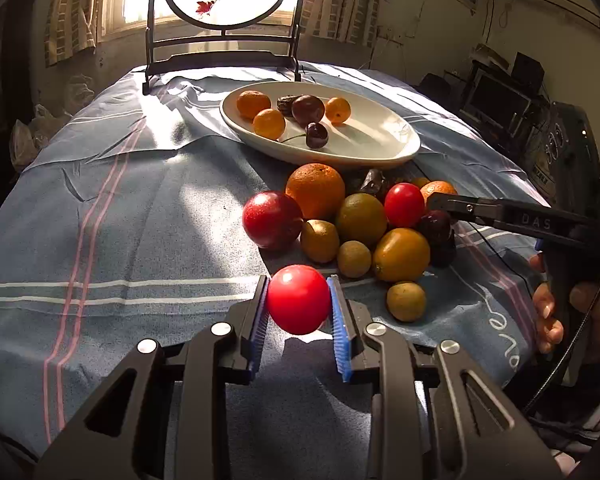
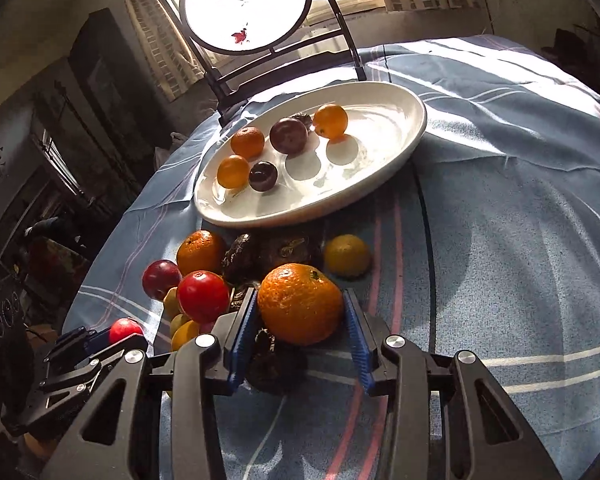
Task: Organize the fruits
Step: 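Grasp a red tomato with the left gripper while the right grasps an orange, then set the tomato and orange on the plate and release both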
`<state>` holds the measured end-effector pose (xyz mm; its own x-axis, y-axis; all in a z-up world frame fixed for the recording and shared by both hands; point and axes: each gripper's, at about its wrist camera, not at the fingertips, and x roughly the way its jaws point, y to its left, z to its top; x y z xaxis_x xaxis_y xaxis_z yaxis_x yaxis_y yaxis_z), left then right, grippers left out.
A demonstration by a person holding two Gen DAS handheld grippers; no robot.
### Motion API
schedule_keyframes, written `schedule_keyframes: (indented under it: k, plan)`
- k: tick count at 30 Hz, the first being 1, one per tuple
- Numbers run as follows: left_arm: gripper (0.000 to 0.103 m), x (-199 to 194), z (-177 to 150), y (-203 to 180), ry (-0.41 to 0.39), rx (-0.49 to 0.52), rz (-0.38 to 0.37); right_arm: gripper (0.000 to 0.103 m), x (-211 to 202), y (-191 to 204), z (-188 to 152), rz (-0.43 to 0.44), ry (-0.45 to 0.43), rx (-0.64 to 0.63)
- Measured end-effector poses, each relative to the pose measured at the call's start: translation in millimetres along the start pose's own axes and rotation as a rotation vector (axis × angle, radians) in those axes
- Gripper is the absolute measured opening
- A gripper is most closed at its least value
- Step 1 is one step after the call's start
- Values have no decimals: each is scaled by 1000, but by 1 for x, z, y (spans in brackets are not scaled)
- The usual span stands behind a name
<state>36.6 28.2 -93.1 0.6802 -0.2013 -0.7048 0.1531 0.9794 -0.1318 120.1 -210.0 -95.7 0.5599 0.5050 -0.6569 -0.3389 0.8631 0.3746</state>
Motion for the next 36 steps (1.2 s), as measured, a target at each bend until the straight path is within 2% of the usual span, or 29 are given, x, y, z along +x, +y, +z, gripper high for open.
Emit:
schedule_keyframes:
  k: [7,11,17,20,21,23,24,26,28,29,32,36]
  plan:
    - [27,-12,14,-2,-43,6,-9,42,-43,-5,7,15,-113,-16]
    - [27,-3,42,-12,-43,38,-21,42,-54,-15,26,-10,-154,-17]
    - [28,33,98,-26,-13,44,-44,42,-30,-13,68,-25,-125,-39]
    - [28,59,118,-29,34,38,-44,42,-7,-8,81,-50,-94,-60]
    - [29,68,123,-29,52,29,-47,43,0,-7,85,-55,-84,-70]
    - [39,82,129,-26,83,12,-22,45,10,-3,90,-68,-66,-88]
    - [41,83,130,-23,84,-2,-19,51,10,-1,92,-76,-70,-90]
    - [43,75,127,-17,70,-28,-33,55,1,2,90,-79,-106,-102]
    - [52,59,119,-13,38,-22,-26,55,-11,5,82,-77,-122,-119]
    - [54,50,113,-12,23,-8,-19,55,-17,5,76,-76,-125,-122]
    - [55,28,90,-6,11,34,5,55,-33,2,53,-70,-128,-128]
    - [55,15,55,8,45,56,35,55,-47,-11,20,-60,-127,-99]
